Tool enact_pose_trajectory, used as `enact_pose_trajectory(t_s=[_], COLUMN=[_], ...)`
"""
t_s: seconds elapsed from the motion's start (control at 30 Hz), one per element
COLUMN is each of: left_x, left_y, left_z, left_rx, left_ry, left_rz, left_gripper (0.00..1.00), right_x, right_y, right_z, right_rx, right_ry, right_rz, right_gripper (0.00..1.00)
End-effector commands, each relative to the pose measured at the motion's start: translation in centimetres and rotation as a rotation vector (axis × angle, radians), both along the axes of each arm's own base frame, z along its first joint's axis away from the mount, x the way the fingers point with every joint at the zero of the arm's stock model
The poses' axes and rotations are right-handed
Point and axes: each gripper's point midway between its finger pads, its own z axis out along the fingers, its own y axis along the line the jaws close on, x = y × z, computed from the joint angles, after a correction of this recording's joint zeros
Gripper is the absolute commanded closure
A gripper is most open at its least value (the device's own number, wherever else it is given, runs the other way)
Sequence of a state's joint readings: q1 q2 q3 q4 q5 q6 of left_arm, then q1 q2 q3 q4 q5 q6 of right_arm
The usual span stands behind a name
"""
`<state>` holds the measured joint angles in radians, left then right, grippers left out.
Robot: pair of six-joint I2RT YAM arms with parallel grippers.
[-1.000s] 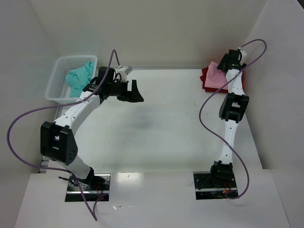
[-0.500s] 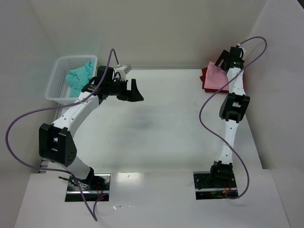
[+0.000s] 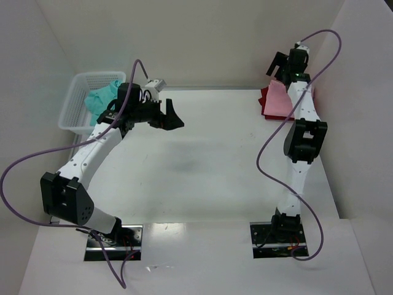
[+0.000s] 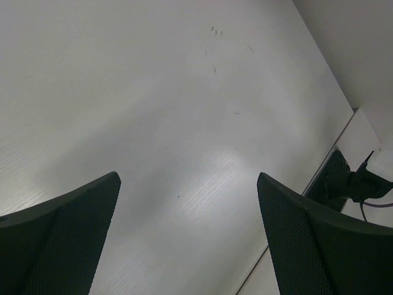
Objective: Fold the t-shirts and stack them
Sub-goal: Put the neatly folded tshirt into the corner of the board with the right arm
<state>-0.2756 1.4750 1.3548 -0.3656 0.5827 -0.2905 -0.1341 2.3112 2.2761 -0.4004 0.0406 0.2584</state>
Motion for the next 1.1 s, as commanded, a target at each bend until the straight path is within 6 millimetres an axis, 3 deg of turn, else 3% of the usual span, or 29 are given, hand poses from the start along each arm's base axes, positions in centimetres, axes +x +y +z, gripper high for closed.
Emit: enact_pose_trajectory(t_s=[0.0,0.03,0.2,0.27,0.4,0.47,0.63,0.73,0.77,0.8,0.83,0.87,0.9,1.07], left_x=[-0.6,-0.9,-1.0,-0.9,-1.2,-1.4,-1.4,-1.3,-1.3,-1.2,-1.2,-1.2,-1.2,-0.9], left_y=[0.1,0.2,0.3,0.3,0.1,0.1,0.1,0.1,0.1,0.0,0.0,0.0,0.0,0.1], left_z=[0.8,0.7,0.6,-0.7,-1.1,-1.2,-1.2,-0.8,-0.8,-1.2,-1.2,-1.2,-1.2,-1.6], left_rx=[-0.01,-0.01,-0.002,0.013,0.005,0.007,0.007,0.005,0.005,0.003,0.003,0.003,0.003,0.01], left_ry=[-0.036,-0.035,-0.031,-0.002,0.019,0.028,0.028,0.019,0.019,0.034,0.035,0.035,0.035,0.042], left_rz=[-0.025,-0.025,-0.029,-0.034,-0.053,-0.053,-0.053,-0.053,-0.053,-0.049,-0.049,-0.049,-0.049,-0.041], left_gripper=[0.0,0.0,0.0,0.0,0.0,0.0,0.0,0.0,0.0,0.0,0.0,0.0,0.0,0.0], right_x=[-0.2,-0.6,0.7,1.7,3.8,4.7,5.6,5.9,6.1,6.3,6.5,6.5,6.3,6.0], right_y=[1.7,1.8,1.2,0.9,1.9,2.6,2.5,2.5,2.5,2.4,2.4,2.3,2.3,2.5], right_z=[-6.0,-7.2,-8.6,-8.1,-8.1,-7.3,-1.8,-0.9,-1.2,-3.1,-2.3,-3.2,-6.0,-9.5], right_rx=[-0.039,-0.03,-0.02,-0.026,-0.006,0.009,0.012,-0.002,-0.002,0.002,0.0,-0.001,0.006,0.035], right_ry=[0.089,0.104,0.068,0.044,0.018,-0.008,-0.105,-0.136,-0.136,-0.103,-0.118,-0.095,-0.03,0.034], right_rz=[-0.01,-0.014,-0.059,-0.069,-0.003,0.033,0.028,0.032,0.032,0.032,0.032,0.024,0.023,0.022], right_gripper=[0.0,0.02,0.0,0.0,0.0,0.0,0.0,0.0,0.0,0.0,0.0,0.0,0.0,0.0])
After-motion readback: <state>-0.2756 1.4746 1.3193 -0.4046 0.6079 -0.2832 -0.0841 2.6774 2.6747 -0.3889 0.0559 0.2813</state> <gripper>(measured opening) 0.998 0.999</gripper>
